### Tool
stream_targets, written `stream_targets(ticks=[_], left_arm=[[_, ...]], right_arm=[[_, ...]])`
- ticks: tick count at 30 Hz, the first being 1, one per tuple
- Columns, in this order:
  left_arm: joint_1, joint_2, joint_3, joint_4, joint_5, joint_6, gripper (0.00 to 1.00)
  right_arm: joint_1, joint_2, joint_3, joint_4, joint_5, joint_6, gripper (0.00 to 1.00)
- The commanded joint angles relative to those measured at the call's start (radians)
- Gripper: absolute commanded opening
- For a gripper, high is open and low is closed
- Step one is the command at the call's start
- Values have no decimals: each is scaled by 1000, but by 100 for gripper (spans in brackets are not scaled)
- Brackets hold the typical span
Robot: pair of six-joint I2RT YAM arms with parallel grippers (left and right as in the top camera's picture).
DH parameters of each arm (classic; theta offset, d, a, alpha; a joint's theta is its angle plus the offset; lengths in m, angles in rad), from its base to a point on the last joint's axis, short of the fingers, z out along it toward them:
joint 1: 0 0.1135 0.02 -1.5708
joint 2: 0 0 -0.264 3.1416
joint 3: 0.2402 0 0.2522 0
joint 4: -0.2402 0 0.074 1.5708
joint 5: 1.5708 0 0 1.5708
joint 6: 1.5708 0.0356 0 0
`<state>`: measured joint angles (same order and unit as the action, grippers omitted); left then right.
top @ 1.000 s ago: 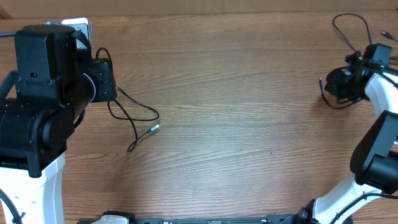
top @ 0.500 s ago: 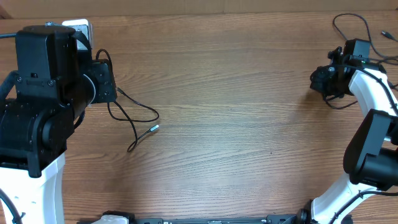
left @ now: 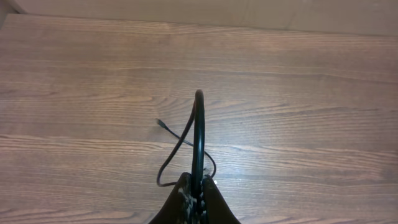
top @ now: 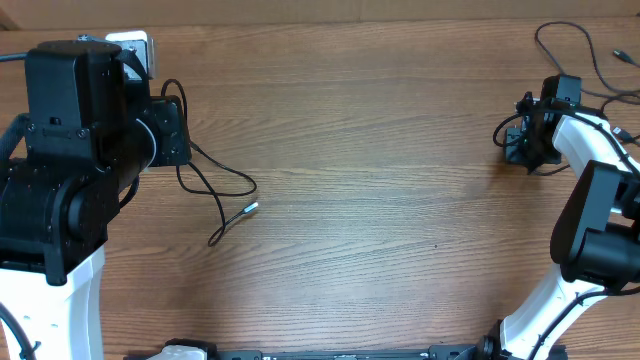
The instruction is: Untangle cables
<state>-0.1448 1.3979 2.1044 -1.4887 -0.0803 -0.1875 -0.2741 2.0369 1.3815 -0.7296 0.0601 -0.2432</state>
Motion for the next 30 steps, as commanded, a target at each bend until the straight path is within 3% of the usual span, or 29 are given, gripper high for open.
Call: stream_targets(ticks=[1, 14, 30], left_arm=[[-8, -19, 6, 9, 26, 17, 4], [-8, -19, 6, -6, 26, 16, 4], [-8, -20, 6, -88, 18, 16, 4]], right_arm=[[4, 40, -2, 22, 51, -38, 4], [-31, 137, -2, 154, 63, -42, 4], [-369, 232, 0, 328, 43, -47, 4]])
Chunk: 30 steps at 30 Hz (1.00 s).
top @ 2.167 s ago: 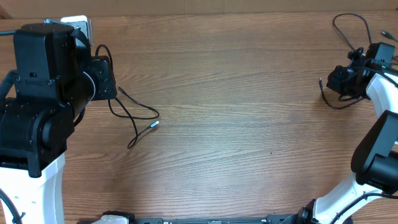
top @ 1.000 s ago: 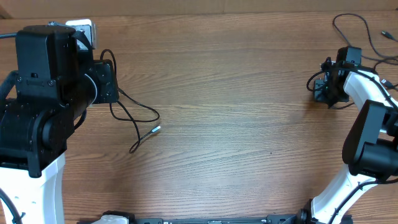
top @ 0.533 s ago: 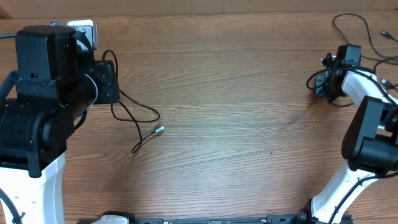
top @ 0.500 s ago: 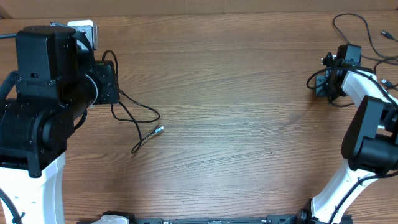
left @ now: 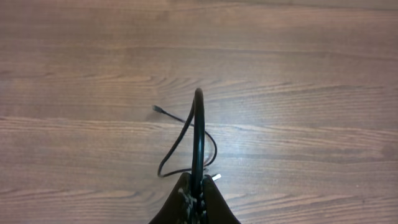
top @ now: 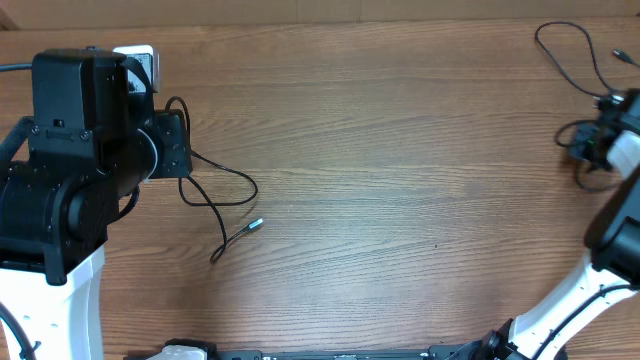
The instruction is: Untangle cables
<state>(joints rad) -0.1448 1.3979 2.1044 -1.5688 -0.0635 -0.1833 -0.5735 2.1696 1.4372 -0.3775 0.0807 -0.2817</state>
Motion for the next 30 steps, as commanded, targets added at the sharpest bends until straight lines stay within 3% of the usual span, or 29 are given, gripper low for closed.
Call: stream_targets(ticks=[1, 9, 14, 21, 24, 26, 30], left_arm=[[-8, -20, 6, -10, 1, 12, 4], [-8, -20, 6, -9, 1, 12, 4], [-8, -20, 6, -9, 1, 12, 4], [-8, -19, 6, 11, 1, 12, 4], [-8, -19, 6, 38, 6, 12, 4], [-8, -18, 6, 78, 21, 12, 4], [-8, 2, 6, 209, 120, 31, 4]], right_arm=[[-85, 100, -56, -15, 23, -11, 4], [-155, 100, -55, 0, -4, -26, 4], [-111, 79, 23, -116, -97, -6, 4], [89, -51, 243, -335, -113, 37, 6], [193, -119, 355, -439, -113, 77, 13], [256, -154, 422, -505, -110, 90, 4], [398, -222, 598, -669, -98, 163, 4]])
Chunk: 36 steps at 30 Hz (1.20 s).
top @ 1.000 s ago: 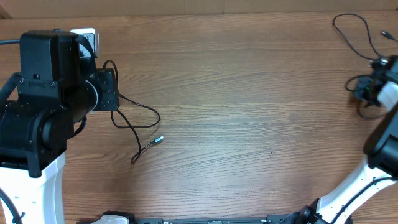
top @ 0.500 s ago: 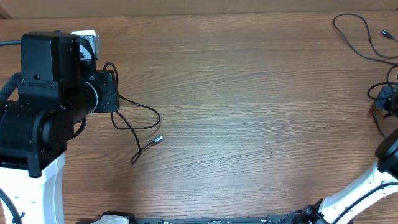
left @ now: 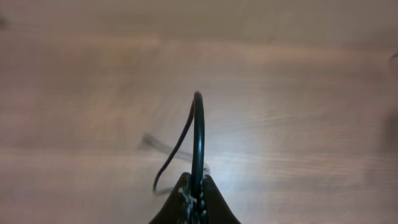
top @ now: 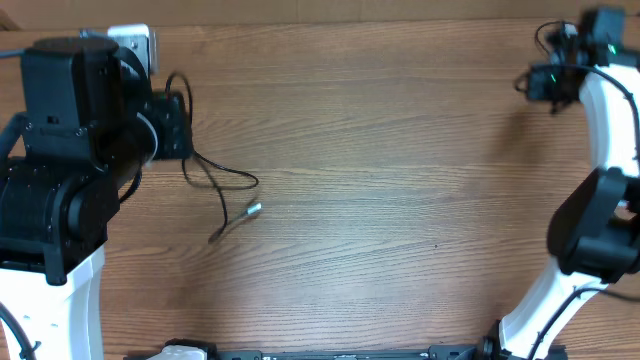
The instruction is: Untangle cables
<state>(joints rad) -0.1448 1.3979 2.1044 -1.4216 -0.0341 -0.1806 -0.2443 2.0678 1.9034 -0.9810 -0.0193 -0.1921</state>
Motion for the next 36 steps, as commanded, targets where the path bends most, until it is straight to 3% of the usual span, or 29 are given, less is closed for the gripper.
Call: stream_targets(ticks=[1, 5, 10, 20, 23, 24, 26, 30, 36], left_arm=[[-8, 12, 6, 98, 123, 28, 4], [-9, 65, 6, 233, 225, 28, 4], [-9, 173, 6, 421, 439, 22, 4], [-16, 422, 6, 776, 877, -66, 4], [-16, 489, 6, 911, 1001, -162, 4], [-16, 510, 6, 964, 1046, -207, 4], [-16, 549, 6, 1076, 1130, -308, 4], [-16, 604, 6, 1261, 1246, -510, 4], [-19, 601, 6, 1441, 1350, -682, 4]], right_arm=[[98, -132, 175, -105, 2, 100, 4], [200, -173, 346, -269, -101, 192, 4], [307, -183, 500, -442, -261, 196, 4], [511, -187, 535, -575, -275, 196, 6], [558, -187, 535, -581, -275, 195, 8], [570, -187, 535, -581, -275, 190, 13], [587, -187, 535, -577, -274, 185, 32], [599, -186, 531, -554, -274, 184, 88], [599, -186, 497, -472, -274, 34, 92]])
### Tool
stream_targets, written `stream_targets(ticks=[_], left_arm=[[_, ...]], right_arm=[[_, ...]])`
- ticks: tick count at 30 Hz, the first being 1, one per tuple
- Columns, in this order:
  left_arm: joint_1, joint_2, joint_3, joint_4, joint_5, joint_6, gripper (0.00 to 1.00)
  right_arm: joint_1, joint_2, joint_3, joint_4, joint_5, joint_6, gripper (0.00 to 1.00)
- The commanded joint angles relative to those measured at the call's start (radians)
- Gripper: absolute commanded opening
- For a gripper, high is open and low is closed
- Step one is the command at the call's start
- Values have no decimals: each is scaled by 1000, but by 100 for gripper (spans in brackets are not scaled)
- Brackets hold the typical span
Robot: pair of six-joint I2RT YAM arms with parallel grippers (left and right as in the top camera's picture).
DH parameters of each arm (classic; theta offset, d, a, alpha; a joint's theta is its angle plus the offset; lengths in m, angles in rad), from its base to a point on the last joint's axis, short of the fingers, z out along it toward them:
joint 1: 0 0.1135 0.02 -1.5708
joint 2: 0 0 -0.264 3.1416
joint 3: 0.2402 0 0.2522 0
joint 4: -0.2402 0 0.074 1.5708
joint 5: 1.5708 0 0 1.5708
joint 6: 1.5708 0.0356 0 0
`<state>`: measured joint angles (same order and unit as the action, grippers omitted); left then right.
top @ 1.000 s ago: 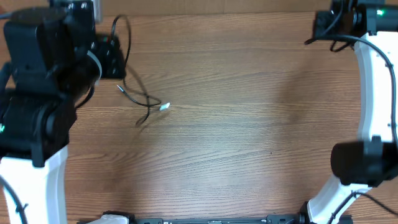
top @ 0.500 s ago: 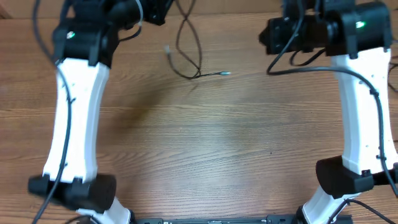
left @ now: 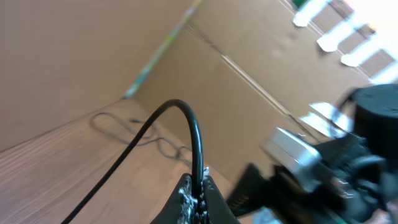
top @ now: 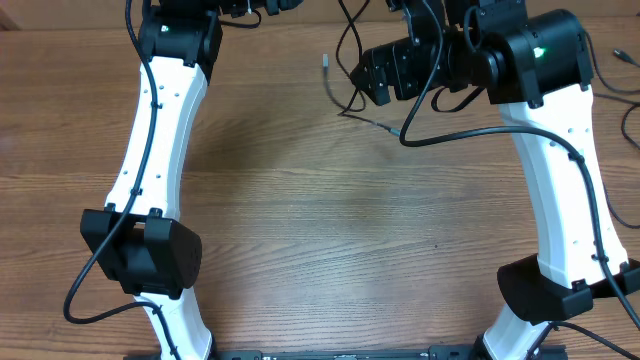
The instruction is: Untangle cables
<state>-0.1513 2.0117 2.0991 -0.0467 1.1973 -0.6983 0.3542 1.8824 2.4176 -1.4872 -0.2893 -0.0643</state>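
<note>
A black cable [left: 194, 134] arches up out of my left gripper [left: 199, 182], whose jaws are shut on it. In the overhead view the left arm [top: 165, 110] reaches to the far edge and its gripper is cut off by the top of the frame. Black cable strands [top: 343, 45] hang near the far middle, with a light connector tip [top: 327, 62] on one end. My right gripper [top: 388, 72] is right beside those strands; its fingers are hidden by its own body. A thin strand [top: 378, 123] lies on the table under it.
More thin cable lies at the table's far right [top: 622, 58] and by the cardboard wall [left: 118, 124]. The right arm's black body [left: 367, 155] fills the right of the left wrist view. A black loop [top: 440, 135] hangs under the right arm.
Both arms have gone from the table's sides to the far middle, stretched out. My left gripper is still shut on the black cable, which is now off the left of the table.
At first my left gripper held the cable low at the left, its loose end on the table, with the right gripper near cables at the right. The right gripper then stood at the right edge, then the far right corner. Now both meet at the far middle.
</note>
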Motion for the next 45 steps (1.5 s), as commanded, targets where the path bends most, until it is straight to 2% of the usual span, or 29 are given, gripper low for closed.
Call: stream_targets(ticks=[1, 5, 7, 8, 9, 10, 15, 16, 17, 18, 19, 27, 31, 36, 43, 45], left_arm=[[-13, -15, 11, 102, 131, -198, 4], [-13, -16, 11, 307, 174, -390, 4], [-13, -16, 11, 397, 187, -462, 4], [-13, -16, 11, 427, 190, -484, 4], [-12, -16, 11, 445, 191, -497, 4], [-11, -16, 11, 452, 191, -504, 4], [1, -16, 11, 447, 191, -502, 4], [8, -16, 11, 447, 191, -496, 11], [16, -16, 11, 447, 191, -484, 30], [29, -16, 11, 443, 194, -460, 72], [45, -16, 11, 429, 198, -430, 100], [219, -16, 11, 108, 263, -243, 100], [259, -20, 11, 96, 327, -240, 100], [255, -42, 11, 103, 285, -239, 100], [253, -62, 11, 79, 187, -230, 100], [253, -63, 11, 39, 178, -195, 100]], right_arm=[[0, 0, -27, 51, -4, -101, 91], [0, 24, -66, 123, -5, -121, 91], [0, 43, -84, 142, -5, -121, 88], [0, 55, -98, 152, -6, -121, 62], [0, 62, -106, 156, -6, -121, 25], [0, 74, -115, 161, -10, -120, 4], [0, 94, -121, 169, -27, -120, 4], [0, 88, -117, 168, -27, -120, 4], [-2, 79, -110, 163, -26, -120, 4], [-8, 64, -101, 156, -26, -119, 4], [-16, 51, -93, 148, -26, -111, 4], [-194, -69, -59, 114, -27, -51, 4], [-301, -87, -59, 93, -27, -52, 4], [-411, -86, -60, 60, -26, -51, 4], [-497, -81, -91, 35, 168, 178, 4], [-512, -78, -113, 40, 167, 183, 4]])
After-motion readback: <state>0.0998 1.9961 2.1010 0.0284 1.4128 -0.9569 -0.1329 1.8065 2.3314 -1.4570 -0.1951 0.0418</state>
